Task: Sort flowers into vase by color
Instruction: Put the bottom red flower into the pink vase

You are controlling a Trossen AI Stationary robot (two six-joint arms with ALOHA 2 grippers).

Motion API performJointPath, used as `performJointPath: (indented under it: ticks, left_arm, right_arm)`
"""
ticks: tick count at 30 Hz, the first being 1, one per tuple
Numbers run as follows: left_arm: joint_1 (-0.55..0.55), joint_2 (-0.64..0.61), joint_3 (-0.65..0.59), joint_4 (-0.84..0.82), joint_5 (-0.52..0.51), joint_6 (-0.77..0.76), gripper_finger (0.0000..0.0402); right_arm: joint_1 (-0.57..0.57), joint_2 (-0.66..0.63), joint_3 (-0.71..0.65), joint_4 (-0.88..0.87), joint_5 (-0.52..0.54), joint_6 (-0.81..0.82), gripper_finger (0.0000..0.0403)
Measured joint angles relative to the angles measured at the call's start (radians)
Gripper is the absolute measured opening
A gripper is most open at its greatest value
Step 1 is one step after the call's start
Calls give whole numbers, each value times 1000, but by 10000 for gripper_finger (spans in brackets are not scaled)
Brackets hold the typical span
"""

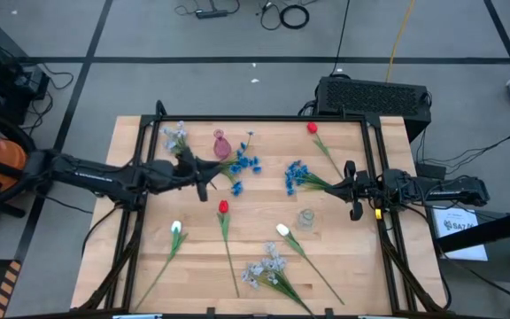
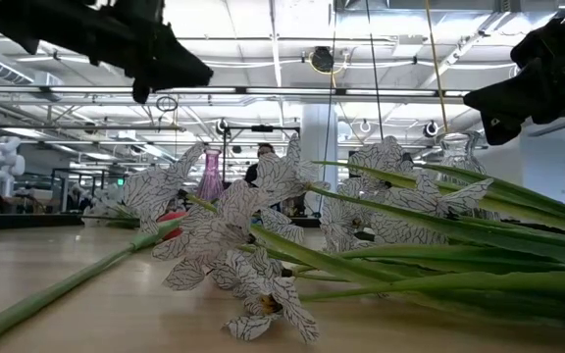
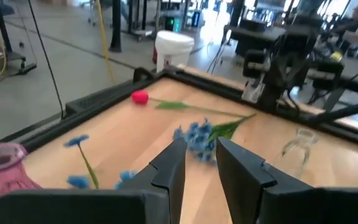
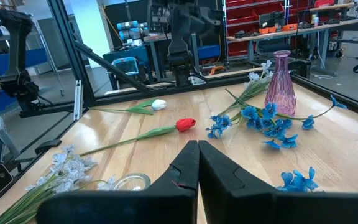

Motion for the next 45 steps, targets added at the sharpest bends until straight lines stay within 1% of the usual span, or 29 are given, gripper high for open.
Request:
performJointPath:
  ticks: [3, 8, 14, 18, 24, 29, 32, 36, 38, 41, 45]
  left_arm:
    - [4, 54, 0, 30, 1, -108, 98]
    - [13, 119, 0, 30, 48, -266, 98]
    - [36, 139, 0, 42, 46, -295, 98]
    - [107, 139, 0, 2, 47, -396, 98]
    - [216, 139, 0, -72, 121, -423, 98]
    - [253, 139, 0, -135, 187, -421, 98]
    - [255, 139, 0, -148, 210, -423, 98]
    - [249, 139, 0, -145, 212, -430, 98]
    - [236, 139, 5, -171, 213, -476, 98]
    - [188, 140, 49, -297, 206, -527, 93]
    - [96, 151, 141, -519, 95, -598, 83]
  right_arm:
    - [0, 0, 0, 0, 0, 0, 0]
    - [0, 0, 0, 0, 0, 0, 0]
    - [0, 0, 0, 0, 0, 0, 0]
    - [0, 0, 0, 0, 0, 0, 0]
    - [0, 0, 0, 0, 0, 0, 0]
    - [0, 0, 0, 0, 0, 0, 0]
    - [0, 0, 0, 0, 0, 0, 0]
    - [0, 0, 0, 0, 0, 0, 0]
    - [0, 0, 0, 0, 0, 0, 0]
    - [0, 0, 0, 0, 0, 0, 0]
    - [0, 0, 0, 0, 0, 0, 0]
